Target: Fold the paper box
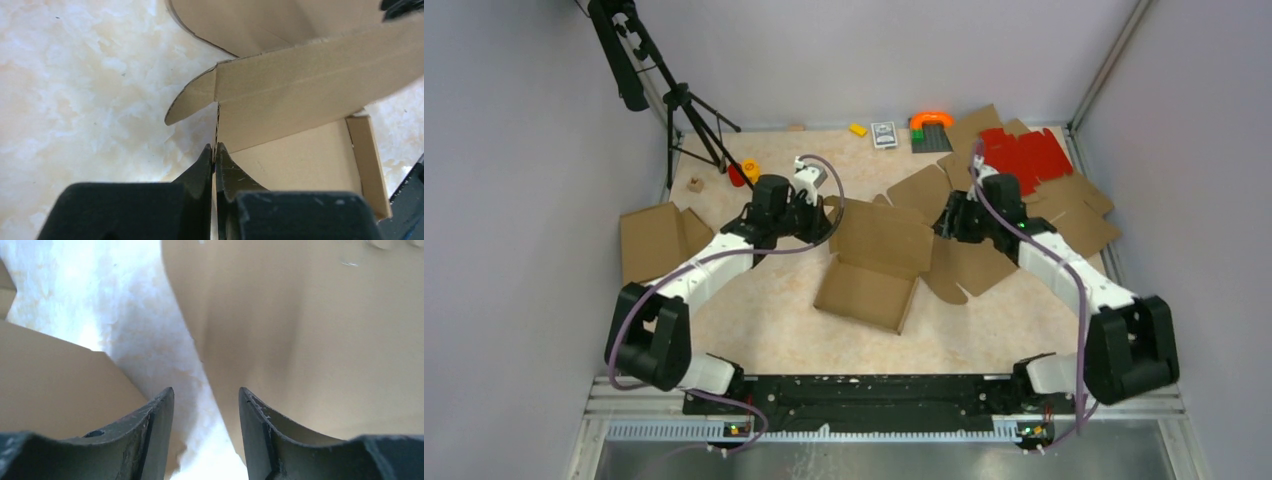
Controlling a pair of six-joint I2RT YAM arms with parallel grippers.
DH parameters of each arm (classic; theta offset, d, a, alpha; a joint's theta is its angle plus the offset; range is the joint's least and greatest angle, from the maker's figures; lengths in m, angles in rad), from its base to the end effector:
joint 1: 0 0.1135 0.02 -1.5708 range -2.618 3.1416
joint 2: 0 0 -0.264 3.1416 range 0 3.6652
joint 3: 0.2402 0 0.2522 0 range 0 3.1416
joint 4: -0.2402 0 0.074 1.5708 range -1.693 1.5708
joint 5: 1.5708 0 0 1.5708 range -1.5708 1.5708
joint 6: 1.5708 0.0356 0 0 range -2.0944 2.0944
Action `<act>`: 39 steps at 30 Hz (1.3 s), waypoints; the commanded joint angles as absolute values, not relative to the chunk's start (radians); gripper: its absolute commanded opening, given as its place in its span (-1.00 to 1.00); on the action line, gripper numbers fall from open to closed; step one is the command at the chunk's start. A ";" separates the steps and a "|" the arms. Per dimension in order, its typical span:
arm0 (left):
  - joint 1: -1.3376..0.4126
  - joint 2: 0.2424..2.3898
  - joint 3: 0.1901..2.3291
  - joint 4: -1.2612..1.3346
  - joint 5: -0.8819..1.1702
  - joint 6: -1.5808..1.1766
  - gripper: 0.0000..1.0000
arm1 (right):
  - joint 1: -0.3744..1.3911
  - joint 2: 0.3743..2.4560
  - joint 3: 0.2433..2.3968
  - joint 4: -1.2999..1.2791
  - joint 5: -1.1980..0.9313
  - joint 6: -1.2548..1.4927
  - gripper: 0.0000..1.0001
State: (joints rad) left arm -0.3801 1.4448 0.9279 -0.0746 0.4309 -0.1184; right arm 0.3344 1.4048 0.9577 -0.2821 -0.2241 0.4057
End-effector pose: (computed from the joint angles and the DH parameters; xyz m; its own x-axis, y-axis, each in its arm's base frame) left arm 0.2895 -0.1317 0.2472 -0.5920 0.1210 -0.7968 0.5933 0.7345 -0.3293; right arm 0.2848 0.1073 0.2496 -0.7663 0.1411 -0.6267 -0.1895 0.8826 0.4304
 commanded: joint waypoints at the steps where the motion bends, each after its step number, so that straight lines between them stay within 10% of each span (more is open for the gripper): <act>1: -0.396 1.360 0.892 -0.009 0.356 -0.068 -1.00 | 0.259 1.190 0.816 -0.136 -0.247 0.438 0.01; 15: -0.529 1.257 0.819 0.051 0.211 0.067 -0.98 | 0.258 0.736 0.445 0.246 -0.340 0.279 0.33; 27: -0.554 1.251 0.795 0.076 0.165 0.077 -0.98 | 0.181 1.219 0.652 0.427 -0.556 0.307 0.50; 39: -0.556 1.280 0.817 0.058 0.129 0.060 -0.98 | 0.195 1.191 0.647 0.392 -0.431 0.275 0.48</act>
State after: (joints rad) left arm -0.5507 1.2785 0.7925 0.0154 0.1444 0.0593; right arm 0.1913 1.1751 0.6022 0.3840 -0.4530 0.3553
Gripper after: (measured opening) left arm 0.012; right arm 0.743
